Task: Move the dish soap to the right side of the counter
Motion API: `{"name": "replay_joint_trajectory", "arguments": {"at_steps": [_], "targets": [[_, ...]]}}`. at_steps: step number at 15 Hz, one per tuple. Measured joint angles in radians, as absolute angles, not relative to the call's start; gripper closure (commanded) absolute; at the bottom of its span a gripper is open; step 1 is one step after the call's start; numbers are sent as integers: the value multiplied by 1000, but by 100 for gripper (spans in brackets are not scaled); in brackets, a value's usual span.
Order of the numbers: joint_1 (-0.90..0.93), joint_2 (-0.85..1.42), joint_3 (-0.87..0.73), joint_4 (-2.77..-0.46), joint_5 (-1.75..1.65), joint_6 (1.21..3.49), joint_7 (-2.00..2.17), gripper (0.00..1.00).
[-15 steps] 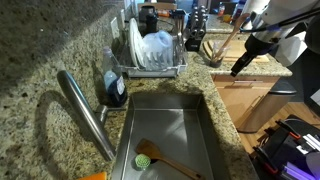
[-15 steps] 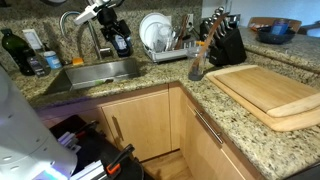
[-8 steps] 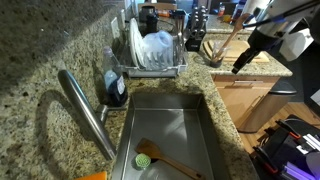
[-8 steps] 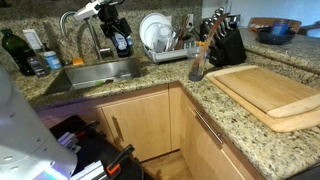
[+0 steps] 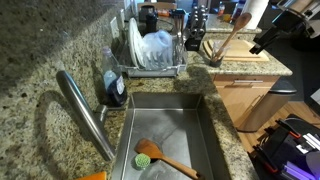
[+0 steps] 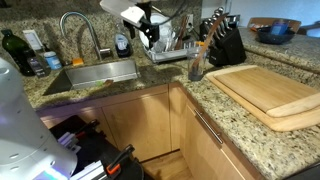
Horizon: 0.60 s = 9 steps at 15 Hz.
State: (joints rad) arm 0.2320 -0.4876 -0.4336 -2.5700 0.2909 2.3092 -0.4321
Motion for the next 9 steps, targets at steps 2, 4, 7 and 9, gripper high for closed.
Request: {"name": "replay_joint_trajectory", "arguments": {"at_steps": [2, 4, 7, 9], "targets": [[278, -413, -513, -2566, 353, 2322, -522, 0], [254, -389, -485, -2560, 398, 2307, -527, 0], [254, -384, -589, -2455, 454, 2099, -534, 0], [239, -334, -713, -2376, 525, 1941, -611, 0]]}}
